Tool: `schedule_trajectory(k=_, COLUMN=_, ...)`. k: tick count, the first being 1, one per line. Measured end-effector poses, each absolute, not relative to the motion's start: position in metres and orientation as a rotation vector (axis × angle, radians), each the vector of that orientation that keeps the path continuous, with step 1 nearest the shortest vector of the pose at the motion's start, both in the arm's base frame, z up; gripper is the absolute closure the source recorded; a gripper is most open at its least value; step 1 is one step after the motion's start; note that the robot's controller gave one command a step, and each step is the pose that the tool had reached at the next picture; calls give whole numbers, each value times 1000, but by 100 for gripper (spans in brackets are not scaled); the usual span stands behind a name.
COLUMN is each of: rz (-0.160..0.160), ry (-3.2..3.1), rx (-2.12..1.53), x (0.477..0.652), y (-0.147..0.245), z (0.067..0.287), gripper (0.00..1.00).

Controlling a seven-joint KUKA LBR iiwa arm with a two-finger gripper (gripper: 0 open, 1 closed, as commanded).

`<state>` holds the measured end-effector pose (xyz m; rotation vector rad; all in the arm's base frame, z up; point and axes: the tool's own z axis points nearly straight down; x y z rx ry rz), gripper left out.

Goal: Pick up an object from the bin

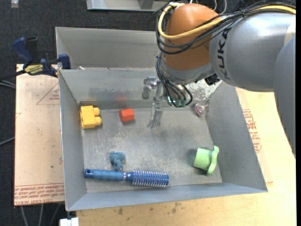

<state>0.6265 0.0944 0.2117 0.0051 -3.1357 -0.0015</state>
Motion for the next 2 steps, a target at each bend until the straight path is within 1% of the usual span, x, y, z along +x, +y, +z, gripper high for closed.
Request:
schedule_trajectory(k=1, rz=0, ry=-3054, rx=-716, x=630, y=126, z=116, gripper=0)
schedule_trajectory(k=2, rz=-7, ry=-3045, rx=-817, x=642, y=124, z=74, gripper=0)
